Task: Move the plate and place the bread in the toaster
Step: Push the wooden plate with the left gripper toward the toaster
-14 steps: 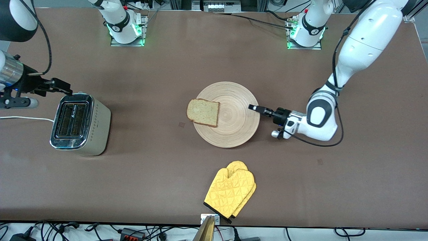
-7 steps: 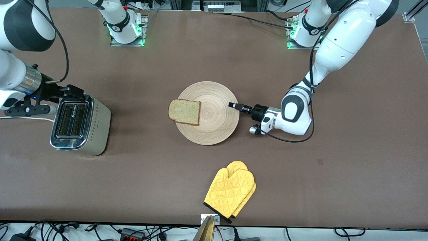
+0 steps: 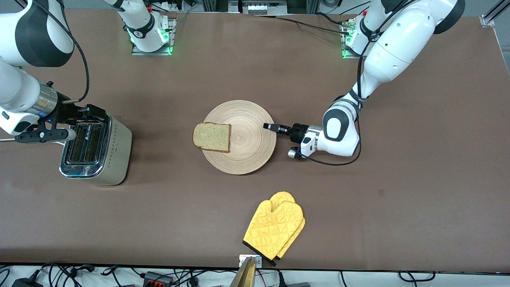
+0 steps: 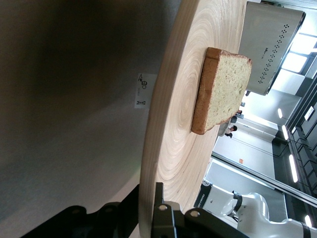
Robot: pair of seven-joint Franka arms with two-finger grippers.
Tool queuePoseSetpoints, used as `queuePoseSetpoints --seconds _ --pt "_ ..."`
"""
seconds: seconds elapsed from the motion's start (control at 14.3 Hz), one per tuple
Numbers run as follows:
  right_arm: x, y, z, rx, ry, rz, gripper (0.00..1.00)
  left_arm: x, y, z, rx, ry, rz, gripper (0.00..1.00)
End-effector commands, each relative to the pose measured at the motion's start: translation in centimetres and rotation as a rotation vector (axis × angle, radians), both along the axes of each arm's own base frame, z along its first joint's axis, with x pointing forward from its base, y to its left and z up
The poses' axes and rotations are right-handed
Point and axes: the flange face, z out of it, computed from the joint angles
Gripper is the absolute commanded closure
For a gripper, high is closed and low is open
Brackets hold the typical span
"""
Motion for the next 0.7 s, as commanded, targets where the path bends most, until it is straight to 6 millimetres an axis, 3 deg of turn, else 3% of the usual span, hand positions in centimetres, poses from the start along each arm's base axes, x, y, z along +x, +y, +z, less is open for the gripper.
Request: queuePoseSetpoints --seconds 0.0,0.07,0.49,0.56,0.63 --pt "0.0 -0.1 0.4 -0.006 -0.010 -0.009 0.00 1.0 -2.5 0.8 -0.043 -0.043 0.007 0.99" --pt "0.1 0.0 0.5 -0.006 -0.015 -0.007 0.00 0.6 -3.1 0.3 -0.043 -0.038 -0.003 0.99" --pt "0.2 0.0 0.3 -0.004 -0.021 -0.006 0.00 0.8 -2.7 -1.1 -0.013 -0.100 0.009 0.97" --pt "0.2 -0.2 0.3 -0.004 -0.021 -0.009 0.00 0.7 -2.6 -1.3 -0.012 -0.097 0.010 0.92" --pt "0.2 -0.5 0.2 -0.004 -0.019 -0.009 0.00 0.7 -2.6 -1.4 -0.010 -0.093 0.011 0.79"
